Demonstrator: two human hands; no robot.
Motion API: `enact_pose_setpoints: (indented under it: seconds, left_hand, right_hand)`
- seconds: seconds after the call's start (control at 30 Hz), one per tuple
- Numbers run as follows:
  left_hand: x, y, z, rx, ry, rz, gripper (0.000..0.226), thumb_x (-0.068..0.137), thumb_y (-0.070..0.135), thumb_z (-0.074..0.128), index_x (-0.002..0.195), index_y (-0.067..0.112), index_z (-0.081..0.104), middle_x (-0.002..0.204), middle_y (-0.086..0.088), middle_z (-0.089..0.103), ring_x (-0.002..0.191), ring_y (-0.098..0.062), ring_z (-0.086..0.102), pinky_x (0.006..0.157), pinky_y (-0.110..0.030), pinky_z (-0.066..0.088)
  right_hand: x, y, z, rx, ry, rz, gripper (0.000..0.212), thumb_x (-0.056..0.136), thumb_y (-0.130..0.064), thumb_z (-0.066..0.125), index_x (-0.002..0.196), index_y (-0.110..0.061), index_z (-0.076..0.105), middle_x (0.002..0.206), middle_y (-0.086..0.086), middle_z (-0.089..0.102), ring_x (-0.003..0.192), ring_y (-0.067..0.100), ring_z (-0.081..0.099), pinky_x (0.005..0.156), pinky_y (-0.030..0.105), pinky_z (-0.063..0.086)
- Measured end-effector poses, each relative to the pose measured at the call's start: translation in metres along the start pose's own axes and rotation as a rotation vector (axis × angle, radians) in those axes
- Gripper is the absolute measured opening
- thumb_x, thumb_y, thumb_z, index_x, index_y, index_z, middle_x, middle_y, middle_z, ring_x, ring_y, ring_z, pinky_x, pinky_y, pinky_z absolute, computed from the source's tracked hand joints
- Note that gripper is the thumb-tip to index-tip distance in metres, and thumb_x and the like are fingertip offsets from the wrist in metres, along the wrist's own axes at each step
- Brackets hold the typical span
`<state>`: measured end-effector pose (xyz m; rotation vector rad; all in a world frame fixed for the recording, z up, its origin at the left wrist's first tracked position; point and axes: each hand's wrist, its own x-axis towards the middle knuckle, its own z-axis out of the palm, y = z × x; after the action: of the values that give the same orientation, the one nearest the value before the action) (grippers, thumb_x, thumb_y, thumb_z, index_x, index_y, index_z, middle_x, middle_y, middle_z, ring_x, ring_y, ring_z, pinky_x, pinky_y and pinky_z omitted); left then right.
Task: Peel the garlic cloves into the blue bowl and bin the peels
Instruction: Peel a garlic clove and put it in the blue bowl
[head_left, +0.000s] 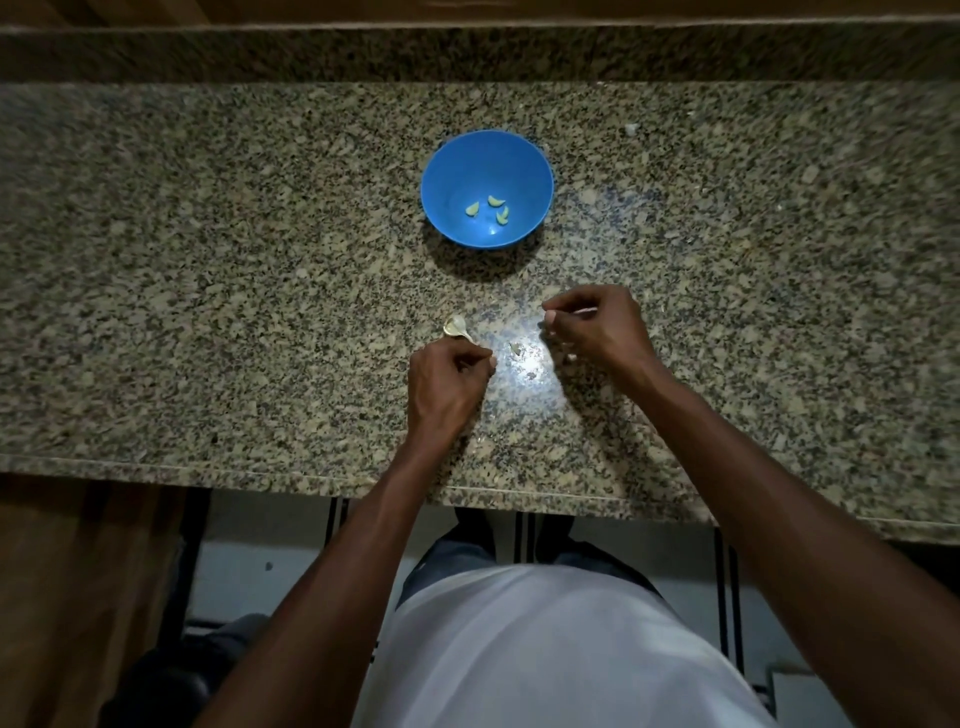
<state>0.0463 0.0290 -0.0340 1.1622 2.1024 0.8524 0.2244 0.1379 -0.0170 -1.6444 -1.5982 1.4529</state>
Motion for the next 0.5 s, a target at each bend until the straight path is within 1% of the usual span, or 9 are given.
enact_pose_setpoints:
  seconds: [0.07, 0.1, 0.13, 0.17, 0.23, 0.3, 0.37, 0.43, 0.5]
  left_hand:
    - [0.0, 0.002, 0.001, -0.002, 0.003, -0.04, 0.016, 0.084, 0.03, 0.083, 0.09, 0.016, 0.082, 0.085, 0.007, 0.078, 0.075, -0.004, 0.072, 0.074, -0.031, 0.063]
    - [0.0, 0.004, 0.001, 0.005, 0.003, -0.049, 0.018, 0.084, 0.034, 0.083, 0.087, 0.017, 0.081, 0.081, 0.008, 0.077, 0.073, -0.004, 0.071, 0.072, -0.03, 0.063]
    - [0.0, 0.006, 0.001, 0.015, 0.005, -0.044, 0.022, 0.085, 0.038, 0.082, 0.085, 0.017, 0.08, 0.079, 0.009, 0.075, 0.072, -0.005, 0.071, 0.07, -0.03, 0.062]
    - [0.001, 0.008, 0.001, 0.021, 0.006, -0.027, 0.023, 0.087, 0.039, 0.08, 0.086, 0.016, 0.08, 0.079, 0.008, 0.075, 0.072, -0.005, 0.07, 0.069, -0.031, 0.062]
    - [0.002, 0.01, 0.001, 0.02, -0.003, 0.028, 0.02, 0.093, 0.032, 0.074, 0.096, 0.013, 0.079, 0.089, 0.003, 0.076, 0.077, -0.007, 0.07, 0.074, -0.035, 0.064]
    - [0.004, 0.012, 0.0, 0.042, -0.024, 0.085, 0.018, 0.097, 0.019, 0.069, 0.109, 0.009, 0.078, 0.102, -0.005, 0.076, 0.087, -0.012, 0.07, 0.083, -0.039, 0.063]
    - [0.009, 0.014, -0.003, 0.062, -0.039, 0.129, 0.021, 0.099, 0.013, 0.064, 0.116, 0.008, 0.075, 0.111, -0.008, 0.072, 0.096, -0.017, 0.068, 0.089, -0.041, 0.06]
    - [0.013, 0.014, -0.008, 0.052, -0.02, 0.144, 0.024, 0.099, 0.009, 0.062, 0.12, 0.008, 0.072, 0.115, -0.008, 0.068, 0.099, -0.018, 0.066, 0.092, -0.043, 0.059]
    - [0.016, 0.013, -0.013, 0.051, 0.023, 0.142, 0.025, 0.099, 0.007, 0.062, 0.122, 0.009, 0.071, 0.115, -0.007, 0.067, 0.101, -0.019, 0.066, 0.092, -0.044, 0.058]
  right_hand:
    - [0.014, -0.004, -0.005, -0.138, 0.072, -0.107, 0.007, 0.094, -0.012, 0.075, 0.1, -0.011, 0.078, 0.088, -0.001, 0.077, 0.065, 0.002, 0.072, 0.055, 0.011, 0.052]
    - [0.021, -0.007, -0.007, -0.203, 0.095, -0.158, 0.007, 0.095, -0.012, 0.074, 0.101, -0.01, 0.078, 0.088, -0.002, 0.076, 0.064, -0.004, 0.069, 0.055, 0.007, 0.05]
    - [0.028, -0.01, -0.009, -0.252, 0.106, -0.198, 0.007, 0.095, -0.01, 0.073, 0.101, -0.008, 0.077, 0.088, 0.0, 0.075, 0.064, -0.008, 0.068, 0.057, 0.006, 0.051]
    - [0.034, -0.012, -0.011, -0.289, 0.11, -0.228, 0.007, 0.096, -0.007, 0.072, 0.101, -0.005, 0.077, 0.088, 0.003, 0.075, 0.066, -0.006, 0.069, 0.06, 0.01, 0.055]
    - [0.044, -0.015, -0.013, -0.391, 0.094, -0.28, 0.008, 0.095, -0.002, 0.069, 0.098, 0.002, 0.077, 0.088, 0.012, 0.077, 0.072, 0.011, 0.074, 0.069, 0.031, 0.064]
    - [0.046, -0.015, -0.014, -0.505, 0.045, -0.312, 0.013, 0.095, -0.001, 0.069, 0.091, 0.01, 0.075, 0.087, 0.02, 0.076, 0.075, 0.024, 0.074, 0.075, 0.044, 0.063]
    - [0.042, -0.013, -0.012, -0.558, 0.051, -0.353, 0.015, 0.098, -0.004, 0.068, 0.096, 0.01, 0.075, 0.093, 0.022, 0.073, 0.079, 0.028, 0.071, 0.079, 0.044, 0.061]
    - [0.029, -0.013, -0.007, -0.551, 0.127, -0.386, 0.018, 0.099, -0.005, 0.067, 0.112, 0.005, 0.074, 0.108, 0.021, 0.068, 0.09, 0.027, 0.066, 0.078, 0.033, 0.056]
    - [0.015, -0.013, 0.003, -0.531, 0.133, -0.433, 0.02, 0.098, -0.003, 0.066, 0.115, 0.003, 0.075, 0.109, 0.019, 0.067, 0.094, 0.022, 0.06, 0.077, 0.022, 0.048]
